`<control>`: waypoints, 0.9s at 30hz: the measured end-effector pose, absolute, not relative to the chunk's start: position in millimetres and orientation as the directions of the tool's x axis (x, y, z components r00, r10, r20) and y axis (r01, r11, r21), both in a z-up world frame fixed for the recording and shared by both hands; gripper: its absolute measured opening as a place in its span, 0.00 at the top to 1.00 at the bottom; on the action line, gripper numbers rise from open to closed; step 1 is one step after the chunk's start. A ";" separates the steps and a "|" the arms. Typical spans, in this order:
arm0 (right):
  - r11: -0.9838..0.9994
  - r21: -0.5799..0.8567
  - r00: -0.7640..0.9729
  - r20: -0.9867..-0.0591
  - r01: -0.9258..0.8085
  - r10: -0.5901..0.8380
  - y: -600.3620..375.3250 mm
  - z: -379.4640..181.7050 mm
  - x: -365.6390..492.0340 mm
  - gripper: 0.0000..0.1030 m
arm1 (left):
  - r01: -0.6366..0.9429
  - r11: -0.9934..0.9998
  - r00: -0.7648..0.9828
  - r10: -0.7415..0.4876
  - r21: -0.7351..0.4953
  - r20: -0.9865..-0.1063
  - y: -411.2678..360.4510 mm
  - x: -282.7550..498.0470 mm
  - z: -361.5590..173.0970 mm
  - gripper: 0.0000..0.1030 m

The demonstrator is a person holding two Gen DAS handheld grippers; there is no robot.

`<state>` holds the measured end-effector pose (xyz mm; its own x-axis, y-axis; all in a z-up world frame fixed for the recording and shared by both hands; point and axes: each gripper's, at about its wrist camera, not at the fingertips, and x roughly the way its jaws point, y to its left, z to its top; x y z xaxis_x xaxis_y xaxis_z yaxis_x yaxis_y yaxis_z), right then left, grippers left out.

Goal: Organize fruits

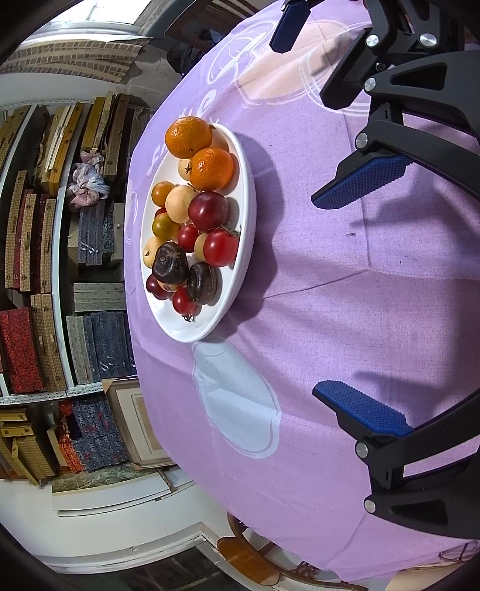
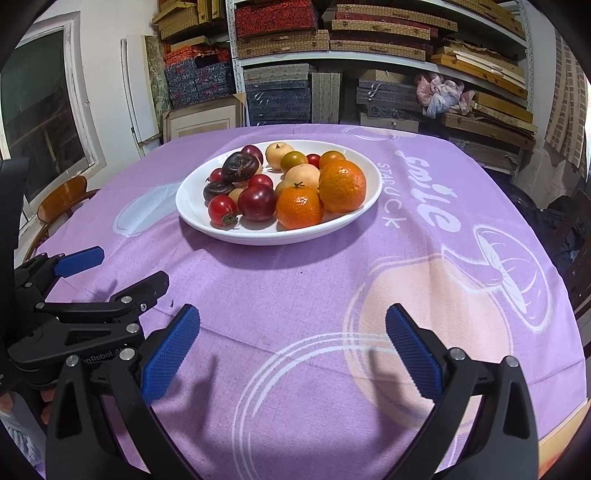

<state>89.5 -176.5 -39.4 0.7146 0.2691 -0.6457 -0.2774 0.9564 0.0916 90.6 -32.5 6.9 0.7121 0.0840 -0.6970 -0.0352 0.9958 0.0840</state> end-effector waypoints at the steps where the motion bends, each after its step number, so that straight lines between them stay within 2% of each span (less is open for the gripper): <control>1: 0.957 0.093 0.716 -0.644 -0.276 0.269 -177.1 -39.0 89.6 0.04 | -0.036 0.996 0.712 0.084 0.083 -0.697 -32.4 90.6 7.1 0.08; 9: 0.958 0.080 0.699 -0.667 -0.276 0.257 -171.6 -45.5 85.3 0.04 | -0.038 0.996 0.705 0.085 0.082 -0.704 -32.1 88.4 6.6 0.08; 16: 0.958 0.055 0.676 -0.698 -0.280 0.238 -164.0 -55.2 78.1 0.04 | -0.024 0.996 0.663 0.081 0.086 -0.744 -25.5 78.0 -6.7 0.08; 27: 0.963 0.062 0.649 -0.726 -0.263 0.225 -165.4 -60.5 82.0 0.04 | -0.029 0.999 0.642 0.049 0.040 -0.765 -18.7 74.2 -12.4 0.08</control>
<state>82.0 -165.4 -60.5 0.6494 0.2246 -0.7265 -0.2634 0.9627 0.0622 74.2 -18.7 -12.4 0.6417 0.0494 -0.7654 -0.0291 0.9988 0.0401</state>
